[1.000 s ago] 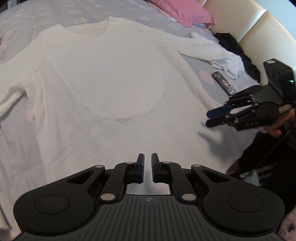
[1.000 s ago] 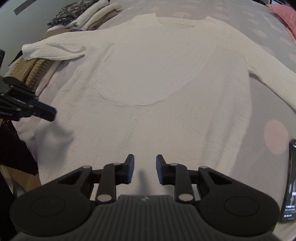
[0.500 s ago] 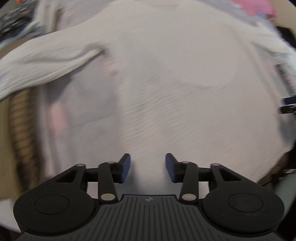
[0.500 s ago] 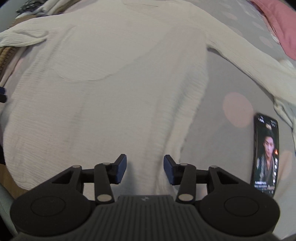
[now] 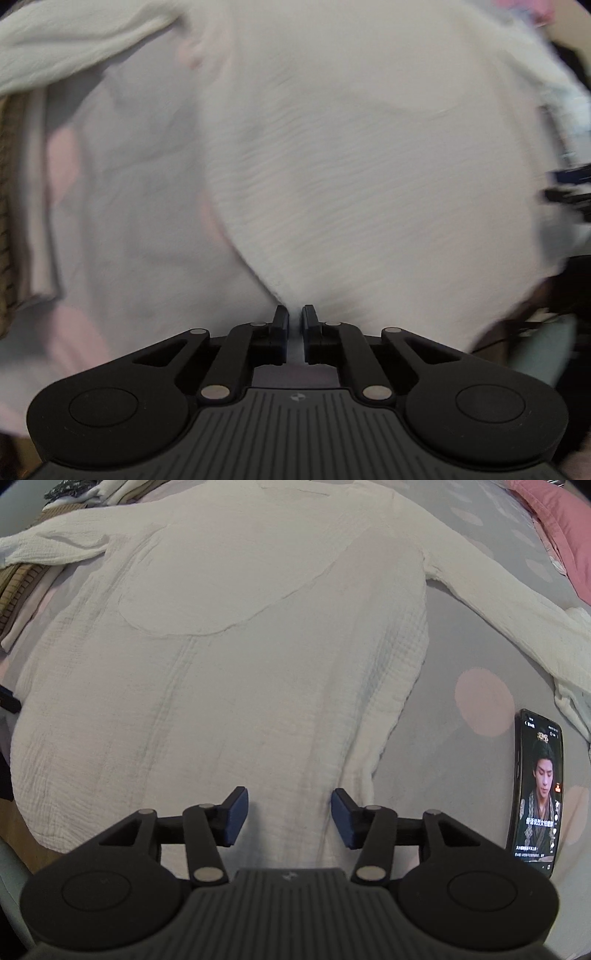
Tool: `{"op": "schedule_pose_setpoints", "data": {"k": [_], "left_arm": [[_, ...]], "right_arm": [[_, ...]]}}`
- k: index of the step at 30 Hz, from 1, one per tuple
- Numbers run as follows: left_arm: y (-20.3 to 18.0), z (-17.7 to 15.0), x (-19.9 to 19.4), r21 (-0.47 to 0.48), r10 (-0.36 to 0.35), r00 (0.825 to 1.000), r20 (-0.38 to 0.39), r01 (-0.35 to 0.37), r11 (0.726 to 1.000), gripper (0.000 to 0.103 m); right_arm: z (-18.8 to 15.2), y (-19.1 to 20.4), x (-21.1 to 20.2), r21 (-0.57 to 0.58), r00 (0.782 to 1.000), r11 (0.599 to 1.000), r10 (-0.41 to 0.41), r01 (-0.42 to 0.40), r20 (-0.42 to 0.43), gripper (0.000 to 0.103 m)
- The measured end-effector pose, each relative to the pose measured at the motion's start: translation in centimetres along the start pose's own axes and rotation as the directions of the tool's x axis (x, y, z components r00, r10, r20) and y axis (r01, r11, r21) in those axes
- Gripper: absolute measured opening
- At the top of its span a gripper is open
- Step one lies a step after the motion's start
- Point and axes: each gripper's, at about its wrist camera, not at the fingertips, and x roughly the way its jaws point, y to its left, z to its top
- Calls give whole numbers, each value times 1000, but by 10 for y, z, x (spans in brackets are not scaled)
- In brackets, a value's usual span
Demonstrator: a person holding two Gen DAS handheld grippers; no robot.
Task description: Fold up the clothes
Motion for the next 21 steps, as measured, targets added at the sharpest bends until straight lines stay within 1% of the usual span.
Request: {"op": "schedule_pose_setpoints", "data": {"k": [2, 5, 8, 9, 11, 13, 14, 17, 19, 20, 21], "left_arm": [[-7, 6, -12, 16, -109, 993, 43, 108, 994, 4], [-20, 20, -28, 52, -224, 970, 96, 220, 974, 4], [-34, 41, -36, 90, -302, 944, 135, 292, 952, 4], [-39, 48, -37, 104, -313, 939, 144, 300, 948, 4], [-52, 63, -37, 127, -316, 936, 156, 299, 946, 4], [-62, 76, -32, 135, -301, 940, 159, 281, 950, 4], [-67, 81, -27, 134, -286, 945, 157, 267, 954, 4], [-84, 86, -2, 121, -217, 967, 130, 202, 972, 4], [-91, 87, 16, 116, -181, 978, 103, 169, 979, 5], [-94, 86, 24, 113, -165, 982, 91, 155, 981, 9], [-95, 87, 29, 105, -150, 985, 84, 141, 984, 16]], "right_arm": [[-2, 2, 3, -13, 1000, 1000, -6, 6, -13, 54], [-2, 5, 7, -39, 1000, 999, -16, 15, -22, 54], [0, 11, 8, -68, 1000, 998, -20, 19, -23, 54], [0, 12, 8, -77, 999, 997, -22, 20, -23, 54], [1, 16, 9, -97, 999, 995, -25, 22, -23, 54], [2, 20, 9, -116, 999, 993, -28, 25, -24, 54], [3, 21, 10, -125, 999, 992, -29, 26, -24, 54], [4, 27, 11, -154, 999, 988, -34, 29, -24, 55], [4, 29, 12, -168, 999, 985, -37, 33, -25, 55], [4, 28, 12, -170, 999, 985, -40, 35, -26, 55], [2, 27, 12, -171, 999, 985, -41, 37, -25, 56]]}}
